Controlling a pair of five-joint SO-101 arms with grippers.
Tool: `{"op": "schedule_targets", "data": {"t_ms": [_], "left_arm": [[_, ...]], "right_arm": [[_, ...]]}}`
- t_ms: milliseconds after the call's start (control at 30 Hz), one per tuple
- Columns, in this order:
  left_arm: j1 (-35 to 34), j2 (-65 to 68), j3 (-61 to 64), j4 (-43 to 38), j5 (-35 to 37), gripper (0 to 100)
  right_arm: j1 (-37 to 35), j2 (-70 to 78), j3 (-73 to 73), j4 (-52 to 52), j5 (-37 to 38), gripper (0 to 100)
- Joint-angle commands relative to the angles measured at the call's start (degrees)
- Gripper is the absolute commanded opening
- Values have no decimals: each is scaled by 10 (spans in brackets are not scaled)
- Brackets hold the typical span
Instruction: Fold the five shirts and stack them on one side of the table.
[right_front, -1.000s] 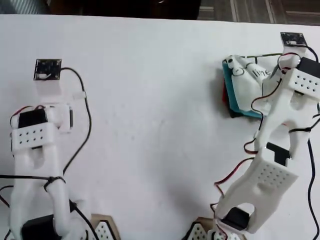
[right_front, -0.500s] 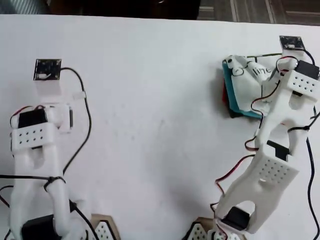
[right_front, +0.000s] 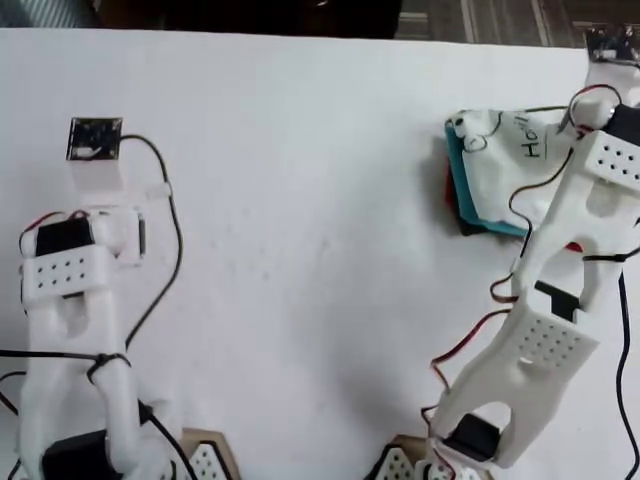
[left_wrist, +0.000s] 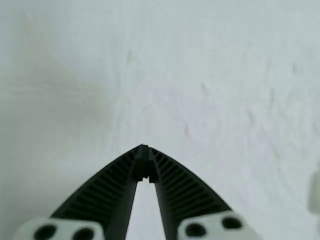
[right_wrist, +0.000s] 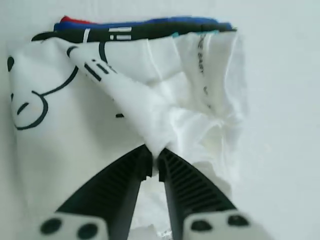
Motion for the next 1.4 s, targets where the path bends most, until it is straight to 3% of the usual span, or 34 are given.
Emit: {"op": "schedule_targets", "data": {"t_ms": [0, 200, 467, 700, 900, 1200, 1367], "left_arm": [[-2, -17, -2, -3, -6, 27], [-2, -17, -2, -3, -6, 27], [-3, -18, 10, -2, -6, 27], [-4, -17, 32, -3, -7, 27], [-4, -18, 29, -3, -7, 27], [-2, -19, 29, -3, -7, 27], [-1, -18, 28, -3, -7, 27]], "right_arm": [[11, -1, -27, -66, 23, 21], [21, 42, -27, -232, 22, 21], [22, 124, -27, -361, 22, 24], [27, 104, -28, -315, 22, 31], [41, 51, -28, -303, 22, 139], [68, 16, -27, -305, 18, 78], [54, -41, -27, -245, -77, 25]]}}
